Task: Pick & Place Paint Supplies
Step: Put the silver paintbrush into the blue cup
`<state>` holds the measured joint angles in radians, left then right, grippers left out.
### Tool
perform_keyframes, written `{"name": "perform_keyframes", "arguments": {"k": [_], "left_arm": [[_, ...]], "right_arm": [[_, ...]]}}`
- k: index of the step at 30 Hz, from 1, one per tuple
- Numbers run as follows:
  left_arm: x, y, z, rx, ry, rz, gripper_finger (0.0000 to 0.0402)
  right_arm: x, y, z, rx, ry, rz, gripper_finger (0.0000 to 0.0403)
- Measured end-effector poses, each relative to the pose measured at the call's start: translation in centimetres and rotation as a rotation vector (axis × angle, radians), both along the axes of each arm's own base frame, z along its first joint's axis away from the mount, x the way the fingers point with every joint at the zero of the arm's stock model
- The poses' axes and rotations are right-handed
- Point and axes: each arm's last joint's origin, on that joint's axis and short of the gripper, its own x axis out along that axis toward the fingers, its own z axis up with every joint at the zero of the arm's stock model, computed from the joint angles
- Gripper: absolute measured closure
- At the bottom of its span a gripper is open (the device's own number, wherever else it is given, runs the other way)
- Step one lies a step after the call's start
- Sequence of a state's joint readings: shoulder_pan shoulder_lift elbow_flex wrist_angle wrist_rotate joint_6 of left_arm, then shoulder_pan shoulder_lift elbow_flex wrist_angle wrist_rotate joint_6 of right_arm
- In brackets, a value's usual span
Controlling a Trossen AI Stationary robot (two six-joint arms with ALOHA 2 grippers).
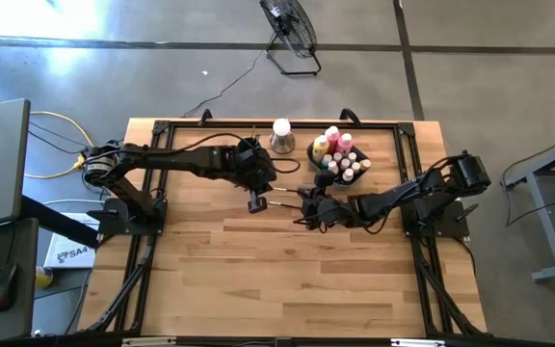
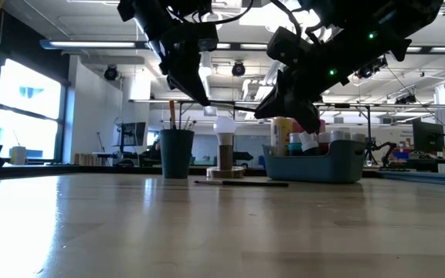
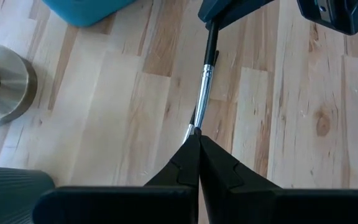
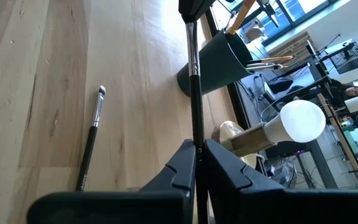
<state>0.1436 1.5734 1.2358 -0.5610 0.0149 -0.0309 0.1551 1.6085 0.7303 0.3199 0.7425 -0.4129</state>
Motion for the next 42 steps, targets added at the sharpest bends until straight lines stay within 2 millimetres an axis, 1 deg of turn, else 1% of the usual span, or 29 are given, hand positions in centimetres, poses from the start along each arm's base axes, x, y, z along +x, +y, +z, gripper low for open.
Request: {"name": "perform_keyframes", "arguments": {"k": [5,8,11,17,21,27,30,32,36,39,40,42], "left_arm": [[0.0,0.0,0.0,0.012,0.0,-0.011,0.04],[0.0,0.0,0.0,0.033,0.003,-0.038,0.039],[0.0,0.0,0.1,0.033,0.004,-0.042,0.0365],[0.1,0.1,0.9,0.073,0.003,-0.053,0.0295],[-0.2,0.1,2.0,0.07,0.049,-0.051,0.0269],[-1.2,-0.1,4.3,0.036,0.153,-0.019,0.0263],[-1.2,0.0,5.0,0.03,0.144,0.032,0.0263],[-1.1,0.1,5.1,0.055,0.137,0.023,0.0263],[-0.7,0.1,4.9,0.108,0.083,-0.023,0.0263],[-1.2,0.1,5.5,0.186,-0.005,-0.036,0.0263],[-1.7,0.1,5.9,0.208,-0.048,-0.029,0.0263],[-3.0,-0.1,6.0,0.223,-0.09,-0.026,0.0263]], "right_arm": [[0.0,0.0,0.0,0.0,-0.001,-0.001,0.039],[0.0,0.0,0.0,-0.001,-0.004,-0.003,0.0388],[0.0,0.0,0.1,-0.004,-0.008,-0.01,0.039],[0.0,-0.1,0.1,-0.005,-0.012,-0.016,0.0389],[0.0,-0.1,0.1,-0.006,-0.012,-0.017,0.039],[0.0,-0.1,0.1,-0.005,-0.011,-0.015,0.039],[0.0,-0.1,0.1,-0.005,-0.01,-0.015,0.039],[0.0,-0.1,0.1,-0.004,-0.011,-0.015,0.0389],[0.0,0.0,0.1,0.02,-0.022,-0.011,0.039],[0.0,0.0,0.1,0.032,-0.022,0.001,0.039],[0.0,0.0,0.1,0.036,-0.025,-0.001,0.039],[0.0,0.0,0.1,0.046,-0.032,-0.004,0.039]]}}
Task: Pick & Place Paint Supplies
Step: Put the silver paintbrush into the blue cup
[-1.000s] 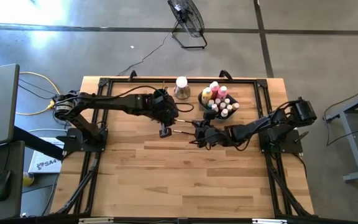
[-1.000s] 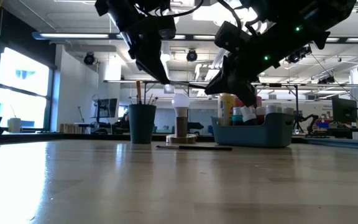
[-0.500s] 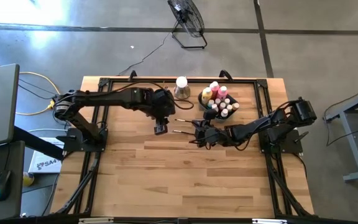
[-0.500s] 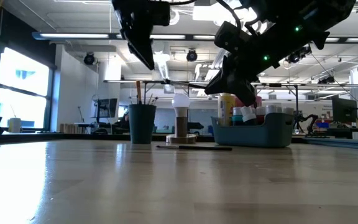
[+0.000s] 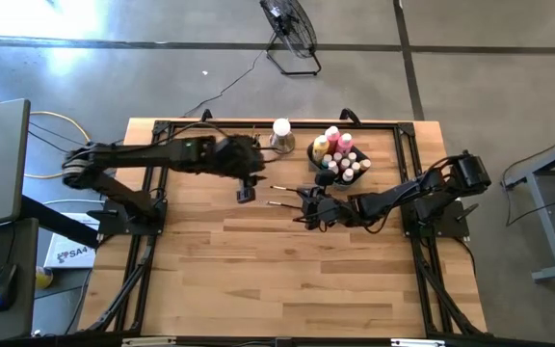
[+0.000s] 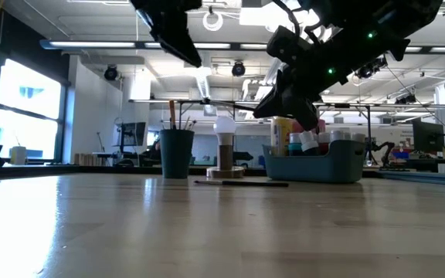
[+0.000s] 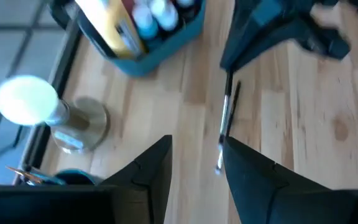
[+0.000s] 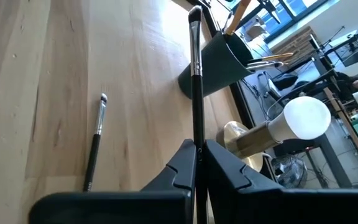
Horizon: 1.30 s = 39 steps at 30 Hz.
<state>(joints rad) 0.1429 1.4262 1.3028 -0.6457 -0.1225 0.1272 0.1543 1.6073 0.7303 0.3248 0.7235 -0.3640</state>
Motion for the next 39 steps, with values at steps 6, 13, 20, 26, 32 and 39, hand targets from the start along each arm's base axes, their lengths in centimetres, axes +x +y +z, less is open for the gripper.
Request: {"name": "perform_keyframes", "arguments": {"k": [6,13,20,26,32,39], "left_arm": [[-4.6,-1.3,-0.2,0.063,-0.267,-0.05,0.0263],[-10.0,-2.6,-3.7,0.133,-0.499,-0.099,0.0263],[-13.4,-3.2,-6.9,0.15,-0.638,-0.221,0.0263],[-15.3,-3.5,-9.2,0.209,-0.825,-0.294,0.0263],[-16.1,-3.7,-10.5,0.229,-0.946,-0.326,0.0263],[-16.1,-3.7,-10.4,0.23,-0.958,-0.31,0.0263]], "right_arm": [[0.1,0.0,0.2,0.022,-0.026,0.008,0.039],[0.5,0.1,0.8,0.085,-0.109,0.062,0.039],[1.8,-1.2,2.9,0.303,-0.382,0.266,0.039],[2.1,-2.4,4.4,0.334,-0.537,0.376,0.039],[2.5,-3.2,4.6,0.379,-0.633,0.451,0.039],[3.9,-3.4,1.8,0.369,-0.749,0.469,0.0391]]}}
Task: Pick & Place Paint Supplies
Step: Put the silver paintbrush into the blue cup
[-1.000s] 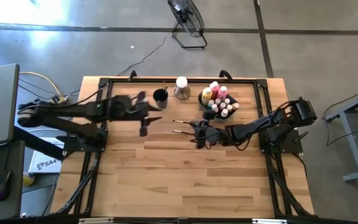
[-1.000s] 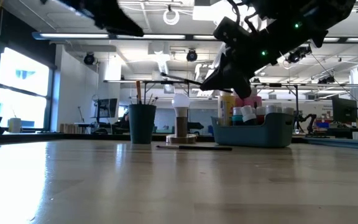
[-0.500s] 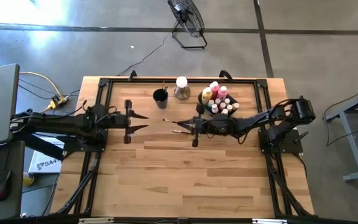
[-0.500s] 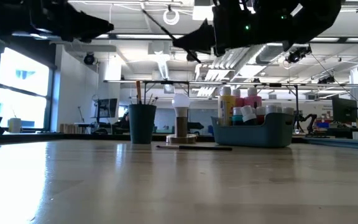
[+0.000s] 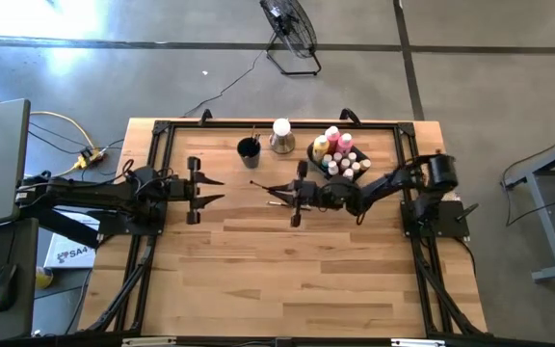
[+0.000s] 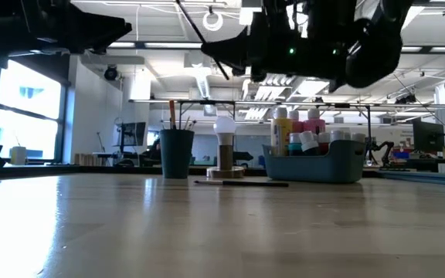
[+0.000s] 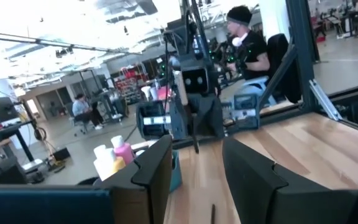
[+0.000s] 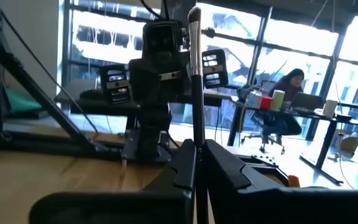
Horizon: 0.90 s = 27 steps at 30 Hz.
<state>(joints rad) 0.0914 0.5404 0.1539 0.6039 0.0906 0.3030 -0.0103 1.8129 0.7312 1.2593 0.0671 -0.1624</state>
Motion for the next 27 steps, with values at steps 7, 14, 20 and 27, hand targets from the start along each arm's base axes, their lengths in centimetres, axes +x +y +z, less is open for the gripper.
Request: {"name": "perform_keyframes", "arguments": {"k": [7,14,20,27], "left_arm": [[0.0,0.0,0.0,-0.028,-0.001,-0.003,0.0263],[0.0,0.0,-0.1,-0.09,0.009,-0.016,0.0263],[0.3,0.0,-0.3,-0.125,0.029,-0.024,0.0263],[0.9,-0.1,-0.1,-0.132,-0.009,-0.09,0.0263]], "right_arm": [[2.6,-0.7,-1.2,0.042,-0.065,0.043,0.0391],[5.3,-0.6,-0.8,0.028,-0.08,0.107,0.0391],[6.4,-0.7,-0.4,0.013,-0.032,0.105,0.0392],[6.7,-0.6,-0.3,0.01,-0.01,0.115,0.0392]]}}
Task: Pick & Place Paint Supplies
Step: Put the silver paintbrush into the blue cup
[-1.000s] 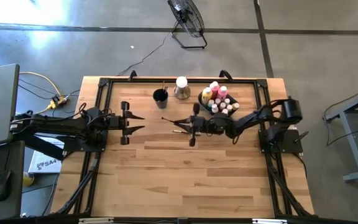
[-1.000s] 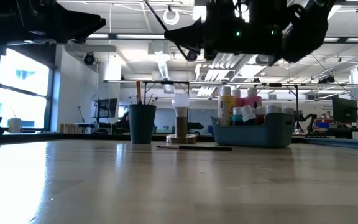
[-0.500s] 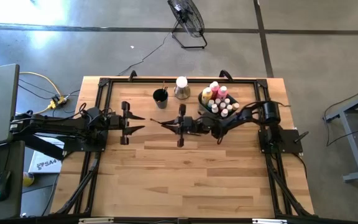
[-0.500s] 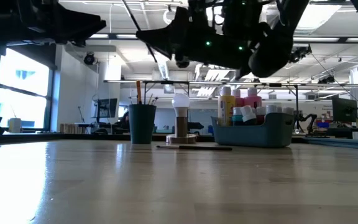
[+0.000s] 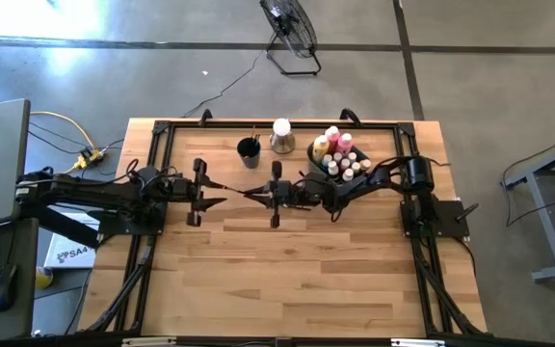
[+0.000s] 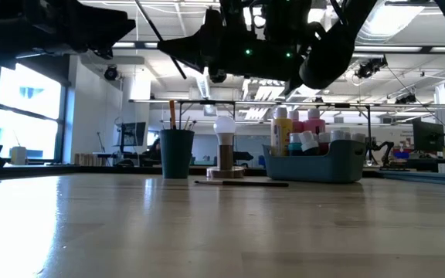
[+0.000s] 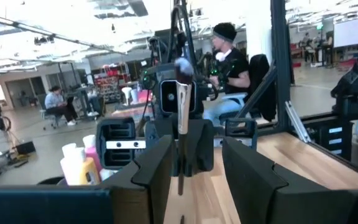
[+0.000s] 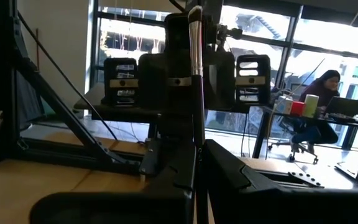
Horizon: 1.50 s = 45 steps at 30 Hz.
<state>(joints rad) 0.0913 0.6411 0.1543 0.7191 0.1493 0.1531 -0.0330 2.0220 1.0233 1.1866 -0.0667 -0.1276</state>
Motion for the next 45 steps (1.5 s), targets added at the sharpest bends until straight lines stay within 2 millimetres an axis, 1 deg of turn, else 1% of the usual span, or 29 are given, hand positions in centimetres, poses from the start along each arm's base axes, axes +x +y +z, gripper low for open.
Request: {"name": "perform_keyframes", "arguments": {"k": [5,13,16,19,24,32,35,41,45], "left_arm": [[0.4,0.0,0.2,-0.001,-0.047,-0.005,0.0263],[1.5,0.1,-0.1,-0.025,-0.054,-0.007,0.0263],[2.1,0.2,-0.1,-0.026,-0.046,-0.007,0.0263],[2.9,0.3,0.4,-0.026,-0.048,-0.008,0.0263],[3.8,0.3,0.5,-0.027,-0.024,-0.01,0.0263],[3.9,0.3,0.4,-0.023,-0.012,-0.031,0.0264],[3.9,0.3,0.4,-0.023,-0.011,-0.031,0.0276],[3.9,0.3,0.4,-0.022,-0.011,-0.03,0.0326],[3.9,0.3,0.3,-0.022,-0.011,-0.03,0.0351]], "right_arm": [[0.0,0.0,-0.2,-0.001,0.016,0.011,0.0391],[0.0,0.0,-0.3,-0.002,0.026,0.011,0.0391],[0.0,0.0,-0.3,-0.002,0.027,0.011,0.0391],[0.0,0.0,-0.3,-0.002,0.031,0.011,0.0391],[0.1,0.0,-0.4,-0.002,0.039,0.011,0.0391],[0.1,0.0,-0.5,-0.002,0.048,0.011,0.0391],[0.1,0.0,-0.5,-0.002,0.047,0.011,0.0391],[0.1,0.0,-0.5,-0.002,0.048,0.011,0.0391],[0.1,0.0,-0.5,-0.002,0.047,0.011,0.0391]]}}
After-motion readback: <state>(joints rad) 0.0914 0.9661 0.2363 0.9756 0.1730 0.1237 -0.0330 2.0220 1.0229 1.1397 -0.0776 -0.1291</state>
